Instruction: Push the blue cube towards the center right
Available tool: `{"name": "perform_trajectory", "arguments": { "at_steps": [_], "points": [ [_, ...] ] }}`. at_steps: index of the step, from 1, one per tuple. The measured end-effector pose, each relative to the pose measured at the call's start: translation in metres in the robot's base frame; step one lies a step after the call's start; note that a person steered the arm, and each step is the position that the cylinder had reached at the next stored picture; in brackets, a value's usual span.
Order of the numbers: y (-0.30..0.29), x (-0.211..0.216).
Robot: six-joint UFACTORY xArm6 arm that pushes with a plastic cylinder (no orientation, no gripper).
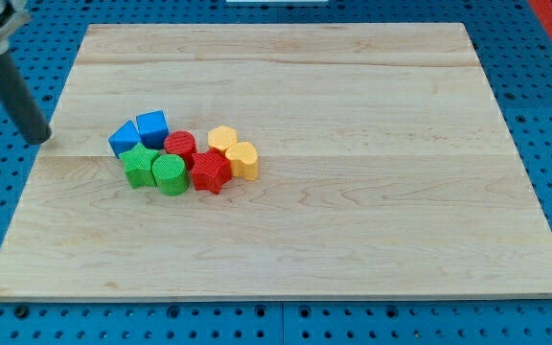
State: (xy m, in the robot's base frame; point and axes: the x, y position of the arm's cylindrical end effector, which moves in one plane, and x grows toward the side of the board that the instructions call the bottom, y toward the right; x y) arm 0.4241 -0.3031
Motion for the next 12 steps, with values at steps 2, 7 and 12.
{"name": "perform_trajectory", "arguments": {
  "at_steps": [2, 7, 12],
  "points": [
    [0.059, 0.029],
    [0.140, -0.020],
    [0.270, -0.054]
  ]
}}
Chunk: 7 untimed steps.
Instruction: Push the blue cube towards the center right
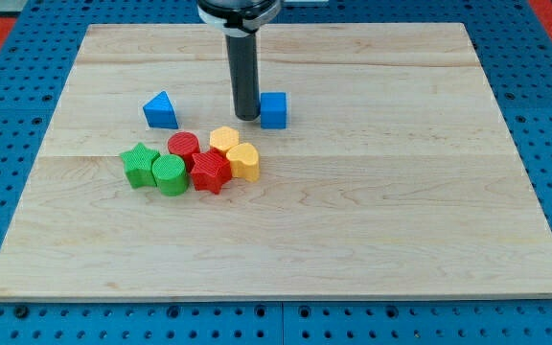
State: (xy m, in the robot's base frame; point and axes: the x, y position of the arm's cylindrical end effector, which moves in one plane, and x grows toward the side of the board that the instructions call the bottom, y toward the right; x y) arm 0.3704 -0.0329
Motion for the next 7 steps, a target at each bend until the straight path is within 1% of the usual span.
{"name": "perform_trajectory", "arguments": {
  "at_steps": [2, 3, 5, 7],
  "points": [
    [0.028, -0.020],
    [0.045, -0.022],
    [0.094, 0.000],
    [0.101, 0.026]
  ]
}}
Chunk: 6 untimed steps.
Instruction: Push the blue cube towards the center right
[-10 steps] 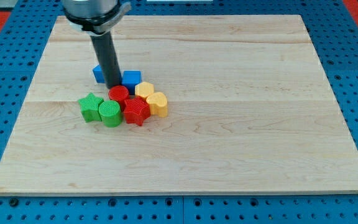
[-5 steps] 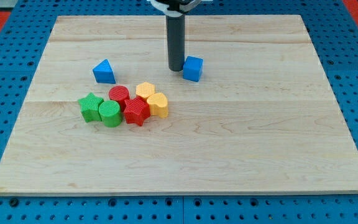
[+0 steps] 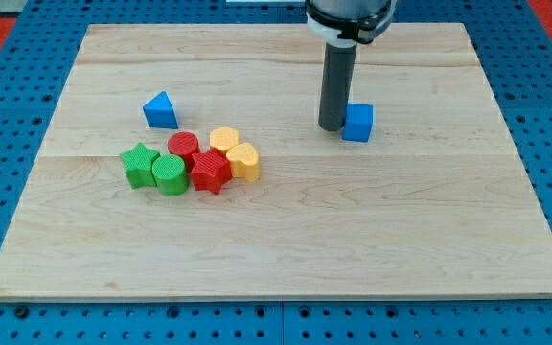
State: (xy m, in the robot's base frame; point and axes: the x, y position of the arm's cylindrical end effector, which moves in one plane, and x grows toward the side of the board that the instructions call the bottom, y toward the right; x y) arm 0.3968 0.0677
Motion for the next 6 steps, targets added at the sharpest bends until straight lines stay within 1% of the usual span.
{"name": "perform_trajectory", "arguments": {
  "at_steps": [6],
  "points": [
    [0.078, -0.003]
  ]
}}
